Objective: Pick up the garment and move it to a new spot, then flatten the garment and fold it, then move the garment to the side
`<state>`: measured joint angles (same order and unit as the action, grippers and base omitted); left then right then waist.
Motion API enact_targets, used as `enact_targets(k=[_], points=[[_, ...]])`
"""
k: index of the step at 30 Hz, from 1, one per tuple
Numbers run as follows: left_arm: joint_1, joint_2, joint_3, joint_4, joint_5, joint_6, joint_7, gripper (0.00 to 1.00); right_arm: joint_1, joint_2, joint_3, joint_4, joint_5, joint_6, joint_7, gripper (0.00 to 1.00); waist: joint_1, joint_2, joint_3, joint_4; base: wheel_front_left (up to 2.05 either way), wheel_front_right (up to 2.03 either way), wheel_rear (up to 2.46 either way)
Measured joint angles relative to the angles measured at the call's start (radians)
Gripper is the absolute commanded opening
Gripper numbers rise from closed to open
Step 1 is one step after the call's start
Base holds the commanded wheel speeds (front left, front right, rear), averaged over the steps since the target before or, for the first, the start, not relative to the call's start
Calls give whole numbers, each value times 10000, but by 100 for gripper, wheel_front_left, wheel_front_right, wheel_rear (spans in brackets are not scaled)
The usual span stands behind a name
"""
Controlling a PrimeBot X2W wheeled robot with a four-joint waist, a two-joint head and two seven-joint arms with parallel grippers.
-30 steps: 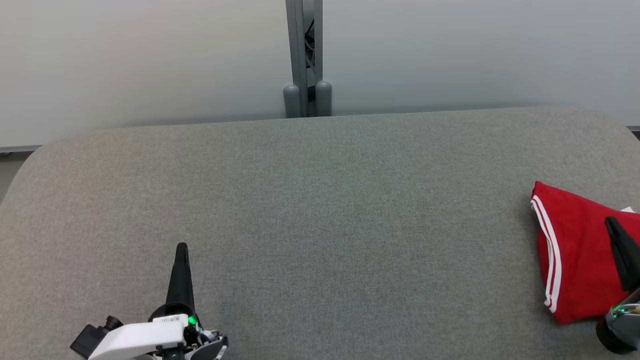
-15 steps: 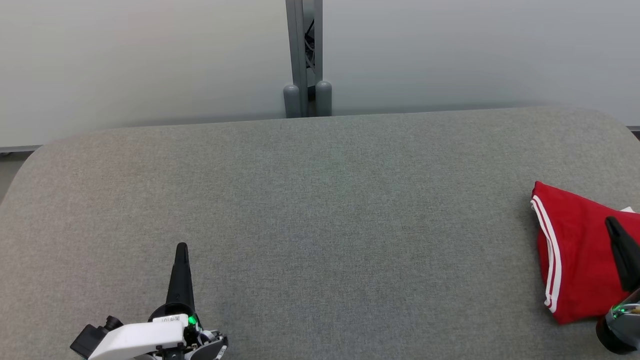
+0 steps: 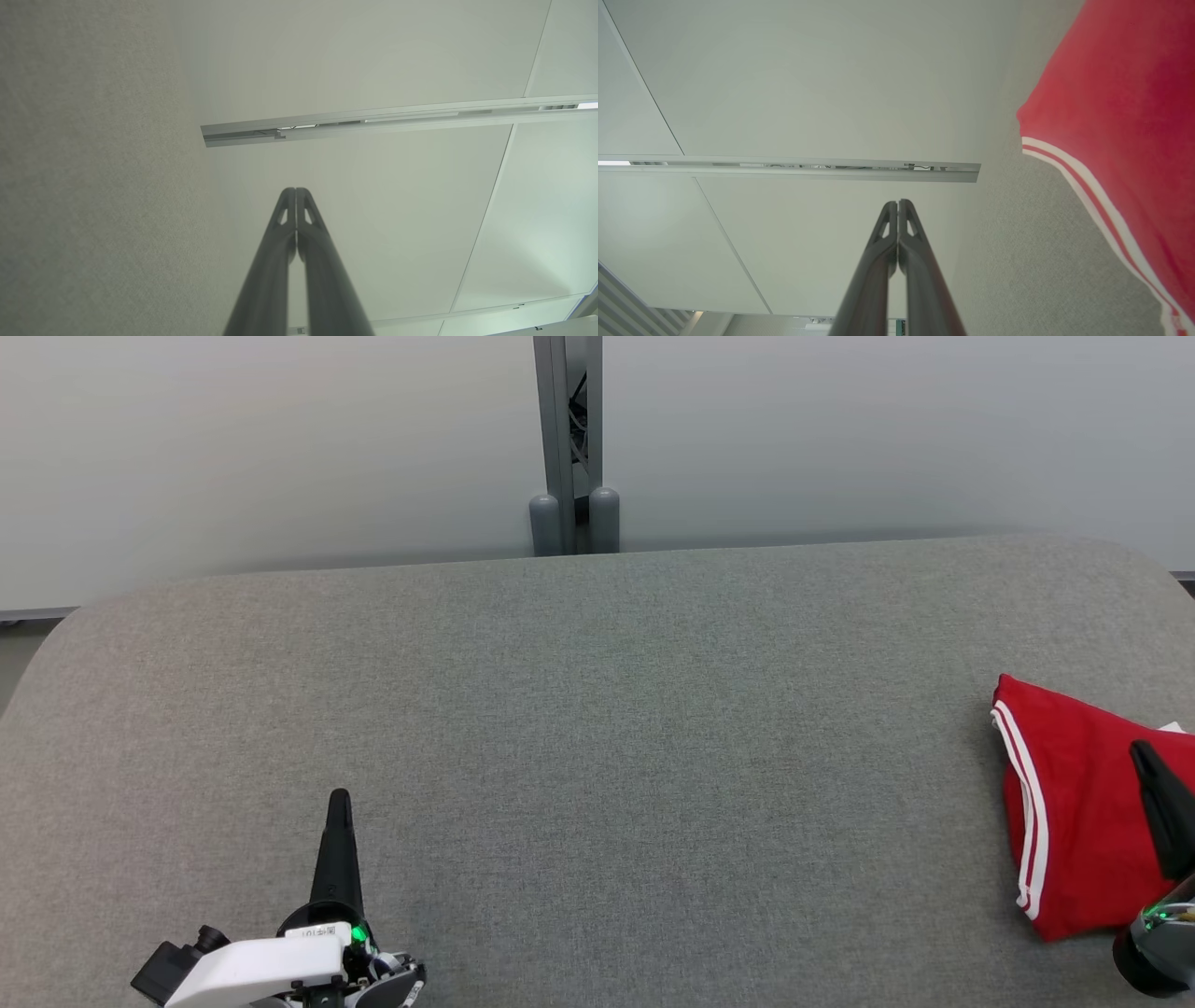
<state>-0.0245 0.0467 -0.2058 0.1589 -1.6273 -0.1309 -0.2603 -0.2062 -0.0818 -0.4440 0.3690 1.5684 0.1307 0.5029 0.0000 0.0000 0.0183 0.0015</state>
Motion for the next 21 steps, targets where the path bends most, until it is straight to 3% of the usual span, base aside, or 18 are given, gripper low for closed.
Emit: enact_targets(k=[21], points=[[-1,0,0,0,0,0,0,0,0,0,-2,2,0,0,0,0,0,0,0,0,0,0,0]])
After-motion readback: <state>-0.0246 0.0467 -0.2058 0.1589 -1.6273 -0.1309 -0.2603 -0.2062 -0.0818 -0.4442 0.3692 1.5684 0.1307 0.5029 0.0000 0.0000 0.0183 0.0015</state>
